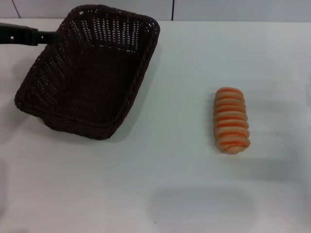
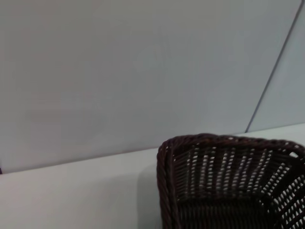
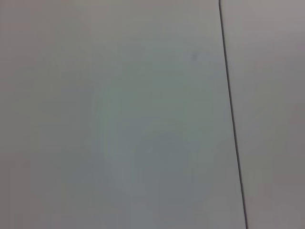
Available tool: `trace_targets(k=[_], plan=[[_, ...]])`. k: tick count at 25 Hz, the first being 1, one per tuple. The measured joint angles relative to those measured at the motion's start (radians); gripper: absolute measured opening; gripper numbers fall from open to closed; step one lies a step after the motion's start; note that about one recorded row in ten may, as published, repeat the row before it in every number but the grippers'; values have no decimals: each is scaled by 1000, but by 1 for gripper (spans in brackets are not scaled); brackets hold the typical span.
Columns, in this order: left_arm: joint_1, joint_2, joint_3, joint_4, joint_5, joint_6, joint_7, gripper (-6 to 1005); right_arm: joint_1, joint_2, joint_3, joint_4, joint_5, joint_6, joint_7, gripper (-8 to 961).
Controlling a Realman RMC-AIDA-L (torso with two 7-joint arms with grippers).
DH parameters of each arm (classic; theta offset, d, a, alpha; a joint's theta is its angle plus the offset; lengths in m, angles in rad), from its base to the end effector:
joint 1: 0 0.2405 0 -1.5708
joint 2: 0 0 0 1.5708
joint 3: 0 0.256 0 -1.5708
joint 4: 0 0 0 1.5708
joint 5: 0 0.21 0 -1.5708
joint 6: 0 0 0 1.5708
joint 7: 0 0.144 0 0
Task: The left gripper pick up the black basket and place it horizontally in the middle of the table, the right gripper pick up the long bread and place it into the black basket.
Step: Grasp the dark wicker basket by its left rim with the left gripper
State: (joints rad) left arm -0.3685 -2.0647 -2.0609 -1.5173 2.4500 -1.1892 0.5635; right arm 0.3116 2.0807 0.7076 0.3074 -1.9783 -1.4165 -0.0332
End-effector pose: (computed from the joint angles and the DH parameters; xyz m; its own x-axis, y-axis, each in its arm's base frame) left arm -0.2303 0.3757 0.1043 0.6511 0.6254 0.4302 0.7218 -0.3348 -0.6057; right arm 0.3228 0.2929 0.0078 0.6792 0.2613 -0.6859 -0.7193 0.0511 -0.6928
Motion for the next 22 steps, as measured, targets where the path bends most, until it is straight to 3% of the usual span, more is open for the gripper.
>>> trace_targets(k=[9, 22], plan=[[-21, 1, 61, 105, 88, 86, -32, 832, 3, -1, -1, -2, 1, 3, 3, 567], [-27, 3, 80, 172, 110, 107, -26, 813, -1, 1, -4, -2, 3, 8, 4, 566]])
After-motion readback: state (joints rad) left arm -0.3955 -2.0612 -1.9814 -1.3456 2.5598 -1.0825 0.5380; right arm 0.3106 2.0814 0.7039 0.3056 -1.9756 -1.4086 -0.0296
